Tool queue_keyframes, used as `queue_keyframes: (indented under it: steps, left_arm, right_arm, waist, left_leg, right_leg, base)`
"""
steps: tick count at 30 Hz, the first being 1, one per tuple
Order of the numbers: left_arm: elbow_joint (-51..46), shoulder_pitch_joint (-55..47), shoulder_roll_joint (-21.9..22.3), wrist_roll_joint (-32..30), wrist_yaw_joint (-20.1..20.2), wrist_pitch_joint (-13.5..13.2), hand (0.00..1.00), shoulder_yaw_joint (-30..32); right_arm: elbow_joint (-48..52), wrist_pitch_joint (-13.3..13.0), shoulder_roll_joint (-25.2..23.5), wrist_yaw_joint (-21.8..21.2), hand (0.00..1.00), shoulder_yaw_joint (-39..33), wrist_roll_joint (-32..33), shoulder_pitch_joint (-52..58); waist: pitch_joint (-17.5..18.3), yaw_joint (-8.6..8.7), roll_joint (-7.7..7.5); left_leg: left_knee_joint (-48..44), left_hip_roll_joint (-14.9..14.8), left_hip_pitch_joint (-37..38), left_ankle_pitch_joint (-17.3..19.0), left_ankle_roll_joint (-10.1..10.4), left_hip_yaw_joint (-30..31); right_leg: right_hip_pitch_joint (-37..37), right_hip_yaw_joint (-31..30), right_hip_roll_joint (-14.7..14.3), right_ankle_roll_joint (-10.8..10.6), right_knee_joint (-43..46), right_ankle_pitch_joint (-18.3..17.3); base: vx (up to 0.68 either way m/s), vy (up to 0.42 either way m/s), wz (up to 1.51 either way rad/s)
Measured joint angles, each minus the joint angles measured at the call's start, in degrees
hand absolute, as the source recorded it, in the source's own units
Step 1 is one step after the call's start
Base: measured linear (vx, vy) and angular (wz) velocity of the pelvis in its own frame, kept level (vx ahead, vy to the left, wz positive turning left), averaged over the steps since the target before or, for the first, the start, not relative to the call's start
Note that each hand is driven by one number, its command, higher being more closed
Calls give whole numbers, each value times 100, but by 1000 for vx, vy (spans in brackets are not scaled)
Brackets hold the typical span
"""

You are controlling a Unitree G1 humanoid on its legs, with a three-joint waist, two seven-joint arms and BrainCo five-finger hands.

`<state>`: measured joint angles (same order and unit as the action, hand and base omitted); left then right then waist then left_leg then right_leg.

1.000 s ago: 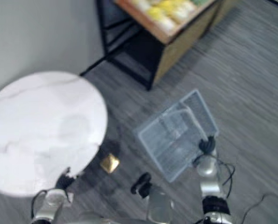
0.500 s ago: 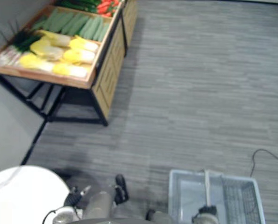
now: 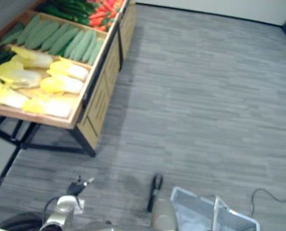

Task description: Pick vegetable in the basket

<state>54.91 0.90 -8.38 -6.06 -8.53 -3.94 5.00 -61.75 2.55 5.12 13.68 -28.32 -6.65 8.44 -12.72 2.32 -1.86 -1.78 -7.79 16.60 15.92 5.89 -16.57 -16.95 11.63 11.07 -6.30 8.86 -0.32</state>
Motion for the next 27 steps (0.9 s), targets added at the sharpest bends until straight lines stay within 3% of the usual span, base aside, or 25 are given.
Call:
queue_keyframes:
  steps: [1,2,3,4,5,6,7,9,11,12,13,14,15,16,17,18,19,20,22,23,24,25,26,27]
  left_arm:
    - [0,-192,58,-19,5,-6,0,108]
    - [-7,-312,111,-57,4,-26,0,240]
    - [-17,-345,204,-57,5,-39,0,294]
    - [-20,-462,384,-66,10,-49,0,416]
    - [-16,-571,461,-45,20,-47,0,441]
    - [-14,-606,462,-21,24,-45,0,440]
    - [-71,-660,385,44,20,-50,0,454]
    - [-191,-662,318,91,4,-56,0,443]
    - [-259,-630,312,93,3,-83,0,435]
    - [-250,-598,324,92,2,-87,0,407]
    - [-240,-565,336,92,4,-86,0,356]
    - [-239,-568,324,91,5,-87,0,326]
    - [-189,-569,302,98,-2,-83,0,343]
    - [-125,-546,321,133,-7,-82,0,431]
    - [-80,-516,250,137,-8,-74,0,462]
    - [-68,-514,186,145,-24,-51,0,445]
    - [-42,-520,180,165,-64,-38,0,440]
    - [-16,-532,186,248,-103,-37,0,434]
    - [-2,-599,222,372,-204,-28,0,444]
    - [-3,-590,243,373,-228,-29,0,459]
    - [-6,-581,253,373,-236,-35,0,476]
    - [-23,-547,253,373,-237,-43,0,541]
    - [-15,-508,221,373,-231,-47,0,654]
    - [-15,-505,197,375,-234,-47,0,700]
  right_arm:
    - [-14,2,2,-35,100,-3,5,16]
    - [-99,2,-4,-58,100,-41,23,-14]
    - [-97,0,51,-54,100,-54,35,-1]
    - [-97,15,182,-48,100,-43,39,-7]
    - [-101,49,305,-49,100,35,37,-68]
    - [-112,68,317,-48,100,130,36,-132]
    - [-125,79,297,-43,100,306,33,-165]
    - [-141,63,297,-48,100,477,24,-204]
    - [-103,16,330,-46,100,539,-11,-295]
    - [-69,-23,367,-46,100,537,-11,-325]
    - [-37,-24,395,-48,100,539,-13,-313]
    - [-37,-14,409,-48,100,566,-21,-303]
    - [-45,8,398,-58,100,625,-34,-261]
    - [-59,26,376,-57,100,628,-50,-289]
    - [-59,39,338,-54,100,633,-137,-334]
    - [-61,43,314,-57,100,640,-206,-352]
    - [-92,48,295,-50,100,641,-232,-358]
    - [-100,49,295,-48,100,644,-234,-355]
    - [-100,41,315,-36,100,637,-229,-321]
    - [-91,7,328,-39,100,635,-230,-327]
    - [-90,-16,334,-37,100,634,-230,-330]
    - [-85,-80,343,-40,100,624,-231,-340]
    - [-96,-126,332,-40,100,609,-218,-360]
    - [-95,-150,324,-44,100,612,-220,-368]
  waist:
    - [93,53,133]
    - [113,60,164]
    - [90,54,280]
    - [39,-58,566]
    - [-31,-130,683]
    - [-71,-136,652]
    - [-161,-209,521]
    - [-183,-330,354]
    - [-177,-405,310]
    - [-156,-396,303]
    - [-129,-398,313]
    - [-61,-423,264]
    - [29,-420,145]
    - [31,-423,75]
    - [33,-400,-92]
    - [4,-364,-214]
    - [-4,-339,-216]
    - [-12,-323,-195]
    - [-74,-250,-70]
    - [-92,-233,-14]
    - [-86,-238,8]
    - [-77,-227,29]
    - [-66,-243,-53]
    - [-53,-247,-112]
  left_leg:
    - [-547,-270,-27,185,105,61]
    - [-2003,-632,-582,150,51,136]
    - [-2855,-919,-955,7,-96,214]
    - [-4383,-1441,-1651,-551,-437,385]
    - [-5499,-1607,-2116,-583,-363,562]
    - [-5843,-1580,-2308,-534,-283,617]
    - [-6071,-1403,-2585,-450,-155,522]
    - [-5425,-1144,-2916,-412,-108,32]
    - [-4034,-950,-3057,-415,-159,-916]
    - [-2971,-741,-3028,-541,-236,-1772]
    - [-2383,-623,-2977,-659,-454,-2457]
    - [-2025,-389,-2927,-689,-881,-2922]
    - [-1609,-4,-2771,-662,-1193,-2876]
    - [-1420,200,-2679,-670,-1567,-2739]
    - [-1248,470,-2553,-674,-1559,-2464]
    - [-1075,708,-2334,-661,-1540,-2009]
    - [-1033,778,-2127,-626,-1463,-1498]
    - [-985,794,-2005,-625,-1427,-1232]
    - [-739,798,-1547,-706,-1289,-282]
    - [-655,709,-1411,-759,-1151,250]
    - [-638,663,-1407,-767,-1098,512]
    - [-638,562,-1455,-734,-837,1020]
    - [-689,535,-1567,-678,-562,1537]
    - [-728,527,-1606,-644,-453,1765]
  right_leg:
    - [-138,62,-147,36,665,93]
    - [-126,64,-210,157,975,94]
    - [-8,128,-348,323,943,-6]
    - [302,182,-730,526,767,-148]
    - [683,148,-968,624,568,-262]
    - [903,126,-1015,651,461,-321]
    - [1370,95,-1028,660,216,-425]
    - [1866,103,-1011,614,-168,-491]
    - [2211,254,-1008,594,-492,-544]
    - [2375,458,-1000,574,-599,-654]
    - [2440,651,-992,509,-508,-878]
    - [2414,957,-913,374,-59,-1340]
    - [2353,1337,-696,56,771,-1823]
    - [2152,1429,-466,-98,1588,-1973]
    - [1702,1440,-63,-175,2910,-1872]
    - [1109,1117,320,-233,4495,-1188]
    - [775,798,382,-146,5112,-1249]
    - [679,769,418,-61,5173,-1299]
    - [522,558,414,139,4336,-1418]
    - [466,183,291,118,3422,-1421]
    - [438,-139,177,56,2905,-1382]
    - [429,-860,28,-104,1912,-1280]
    - [431,-1548,31,-247,1141,-1150]
    - [430,-1829,46,-245,886,-1061]
  base:
    - [640,-500,33]
    - [614,-525,23]
    - [582,-509,-10]
    - [564,-423,-42]
    - [578,-349,-48]
    - [563,-291,-34]
    - [530,-265,-13]
    - [585,-277,-7]
    - [486,-140,20]
    - [407,-65,65]
    - [514,-48,102]
    - [526,-7,134]
    - [643,14,128]
    - [528,13,134]
    - [520,-1,153]
    - [512,-61,216]
    - [534,-101,210]
    - [661,-258,225]
    - [589,-327,236]
    - [373,-311,215]
    - [417,-439,241]
    - [365,-515,241]
    - [336,-558,236]
    - [297,-645,214]
